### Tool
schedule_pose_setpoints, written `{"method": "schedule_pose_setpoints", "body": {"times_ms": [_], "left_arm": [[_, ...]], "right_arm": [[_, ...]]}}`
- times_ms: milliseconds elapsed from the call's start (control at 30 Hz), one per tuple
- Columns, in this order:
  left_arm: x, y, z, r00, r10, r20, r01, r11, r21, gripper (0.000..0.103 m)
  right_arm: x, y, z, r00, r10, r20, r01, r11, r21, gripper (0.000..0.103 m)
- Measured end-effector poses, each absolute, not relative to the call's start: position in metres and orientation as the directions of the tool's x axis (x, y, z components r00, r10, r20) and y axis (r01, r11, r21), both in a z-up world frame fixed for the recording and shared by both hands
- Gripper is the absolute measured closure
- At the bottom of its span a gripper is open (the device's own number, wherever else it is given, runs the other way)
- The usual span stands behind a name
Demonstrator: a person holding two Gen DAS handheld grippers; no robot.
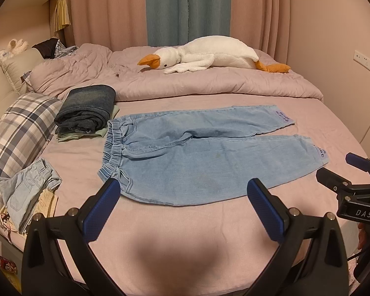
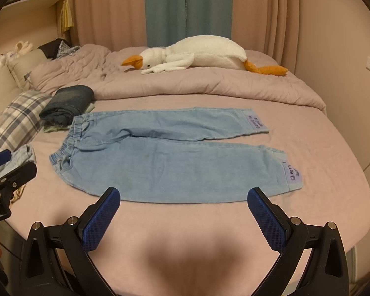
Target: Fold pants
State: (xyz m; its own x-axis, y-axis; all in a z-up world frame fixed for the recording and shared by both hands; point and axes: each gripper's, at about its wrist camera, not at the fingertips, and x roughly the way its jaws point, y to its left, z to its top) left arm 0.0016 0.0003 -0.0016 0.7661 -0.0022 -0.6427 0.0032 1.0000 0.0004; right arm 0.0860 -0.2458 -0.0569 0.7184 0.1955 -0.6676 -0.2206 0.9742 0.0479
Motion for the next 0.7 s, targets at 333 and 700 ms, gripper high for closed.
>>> {"method": "schedule_pose_setpoints", "body": {"times_ms": [333, 700], "left_arm": [[0.003, 0.007, -0.008, 0.766, -0.001, -0.643, 0.007, 1.000, 0.006, 0.000], [0.029, 0.038, -0.057, 0.701, -0.107, -0.705, -0.012, 0.987, -0.162, 0.000]], "right_arm": [[0.088, -0.243, -0.056, 0.717, 0.195, -0.669, -0.223, 0.974, 0.045, 0.000], [0.094, -0.230, -0.078, 0.693, 0.264, -0.671, -0.302, 0.951, 0.062, 0.000]]}}
